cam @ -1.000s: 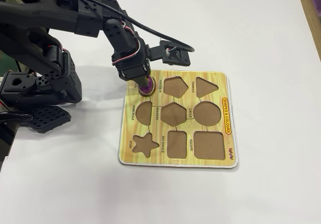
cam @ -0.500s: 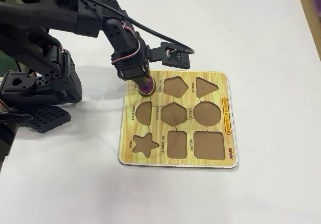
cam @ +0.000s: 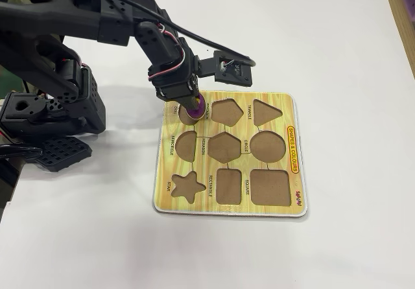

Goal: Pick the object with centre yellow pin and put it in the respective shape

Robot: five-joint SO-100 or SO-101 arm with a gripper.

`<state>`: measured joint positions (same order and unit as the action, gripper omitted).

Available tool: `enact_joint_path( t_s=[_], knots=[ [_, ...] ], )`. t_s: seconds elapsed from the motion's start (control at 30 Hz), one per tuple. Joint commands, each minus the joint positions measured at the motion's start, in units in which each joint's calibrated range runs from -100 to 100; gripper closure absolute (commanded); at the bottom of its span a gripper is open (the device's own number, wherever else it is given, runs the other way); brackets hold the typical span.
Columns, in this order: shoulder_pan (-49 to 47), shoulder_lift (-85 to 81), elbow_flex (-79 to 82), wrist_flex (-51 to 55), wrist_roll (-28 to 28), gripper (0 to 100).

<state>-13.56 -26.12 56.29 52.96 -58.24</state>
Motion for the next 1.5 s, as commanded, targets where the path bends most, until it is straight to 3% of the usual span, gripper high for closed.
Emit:
enact_joint_path(
  t_s=[0.0, 1.47],
  knots=[
    [1.45, -0.16, -2.43, -0.49, 0.19, 95],
    [0.38, -0.24, 0.72, -0.49, -0.39, 95]
  ],
)
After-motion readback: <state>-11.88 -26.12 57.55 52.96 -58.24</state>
